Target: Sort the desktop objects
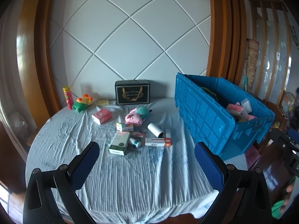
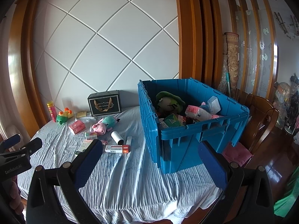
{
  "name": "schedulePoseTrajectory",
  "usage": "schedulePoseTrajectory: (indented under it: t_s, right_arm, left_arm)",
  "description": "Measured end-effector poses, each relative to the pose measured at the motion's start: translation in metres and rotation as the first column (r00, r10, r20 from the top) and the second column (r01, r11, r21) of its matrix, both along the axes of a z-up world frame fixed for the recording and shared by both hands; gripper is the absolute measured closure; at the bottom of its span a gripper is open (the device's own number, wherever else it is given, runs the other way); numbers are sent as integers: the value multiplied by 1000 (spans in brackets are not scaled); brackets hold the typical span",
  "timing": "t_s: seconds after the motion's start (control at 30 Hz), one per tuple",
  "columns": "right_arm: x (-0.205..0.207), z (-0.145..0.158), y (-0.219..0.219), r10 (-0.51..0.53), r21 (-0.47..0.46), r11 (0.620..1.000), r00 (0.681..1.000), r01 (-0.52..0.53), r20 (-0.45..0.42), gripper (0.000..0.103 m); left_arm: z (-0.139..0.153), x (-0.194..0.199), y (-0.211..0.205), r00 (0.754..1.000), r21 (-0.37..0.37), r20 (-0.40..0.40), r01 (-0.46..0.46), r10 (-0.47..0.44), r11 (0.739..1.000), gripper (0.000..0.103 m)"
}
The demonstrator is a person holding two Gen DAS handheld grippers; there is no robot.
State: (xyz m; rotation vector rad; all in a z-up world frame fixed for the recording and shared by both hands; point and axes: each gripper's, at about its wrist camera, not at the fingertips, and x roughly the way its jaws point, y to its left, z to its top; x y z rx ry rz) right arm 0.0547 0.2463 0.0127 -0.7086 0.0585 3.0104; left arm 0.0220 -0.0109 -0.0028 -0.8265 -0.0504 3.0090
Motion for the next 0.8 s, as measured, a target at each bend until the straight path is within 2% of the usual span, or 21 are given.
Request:
schedulePoseTrajectory:
  t_s: [0.8]
  right_arm:
    - [4, -3, -28, -21, 19, 1000, 1000, 21, 19, 0]
  left_arm:
    - [-9, 2, -26, 1000, -3, -5, 25, -25, 1000, 0]
